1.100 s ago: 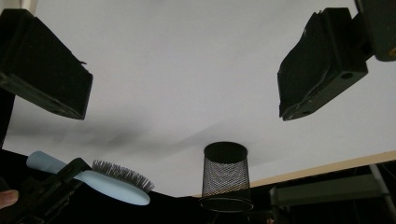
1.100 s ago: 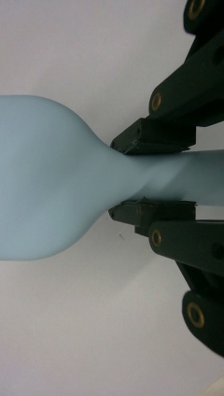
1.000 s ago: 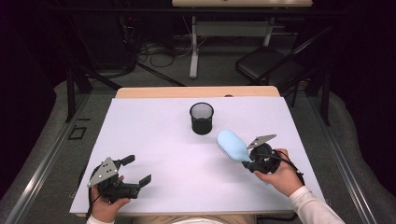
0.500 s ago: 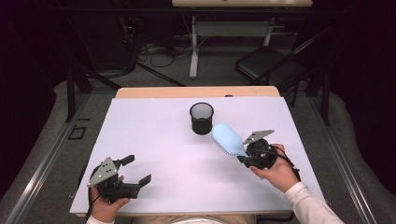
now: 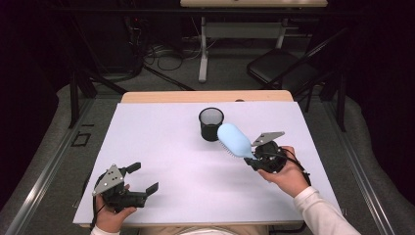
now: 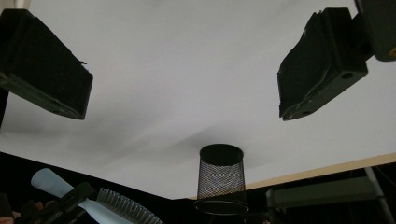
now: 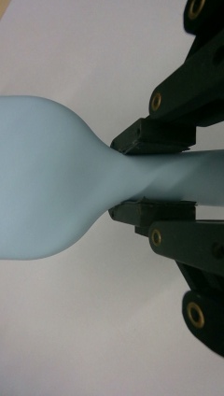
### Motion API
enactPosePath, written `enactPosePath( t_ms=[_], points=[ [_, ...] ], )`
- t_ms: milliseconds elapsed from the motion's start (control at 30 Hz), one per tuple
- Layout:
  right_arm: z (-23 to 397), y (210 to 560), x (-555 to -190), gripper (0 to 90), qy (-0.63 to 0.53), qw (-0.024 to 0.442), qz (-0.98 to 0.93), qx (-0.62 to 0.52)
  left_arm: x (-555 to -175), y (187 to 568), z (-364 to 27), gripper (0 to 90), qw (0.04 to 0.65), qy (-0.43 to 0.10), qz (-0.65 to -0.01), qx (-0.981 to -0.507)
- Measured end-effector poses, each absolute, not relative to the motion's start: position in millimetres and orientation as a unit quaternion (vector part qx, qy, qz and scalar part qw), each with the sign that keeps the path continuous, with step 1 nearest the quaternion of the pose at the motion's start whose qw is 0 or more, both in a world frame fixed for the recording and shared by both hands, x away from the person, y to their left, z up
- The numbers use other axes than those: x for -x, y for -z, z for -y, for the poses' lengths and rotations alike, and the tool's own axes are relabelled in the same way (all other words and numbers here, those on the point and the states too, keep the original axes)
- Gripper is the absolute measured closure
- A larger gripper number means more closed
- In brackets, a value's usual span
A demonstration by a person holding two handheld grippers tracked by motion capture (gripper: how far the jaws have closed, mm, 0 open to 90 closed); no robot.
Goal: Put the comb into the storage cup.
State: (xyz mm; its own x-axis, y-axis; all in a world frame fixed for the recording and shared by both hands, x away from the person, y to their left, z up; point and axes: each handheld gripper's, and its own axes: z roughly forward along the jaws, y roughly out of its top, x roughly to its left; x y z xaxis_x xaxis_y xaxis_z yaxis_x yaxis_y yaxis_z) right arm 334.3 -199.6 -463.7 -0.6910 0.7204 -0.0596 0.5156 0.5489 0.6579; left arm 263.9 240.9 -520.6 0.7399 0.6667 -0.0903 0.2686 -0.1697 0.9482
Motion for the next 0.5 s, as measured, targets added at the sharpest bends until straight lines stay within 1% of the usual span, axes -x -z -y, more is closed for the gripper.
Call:
enactPosePath(
  t_ms=[500],
  points=[
    [183, 456, -340, 69.6, -0.34, 0.18, -0.858, -0.341, -266, 522, -243, 3.4, 0.555, -0.175, -0.321, -0.747]
  ],
)
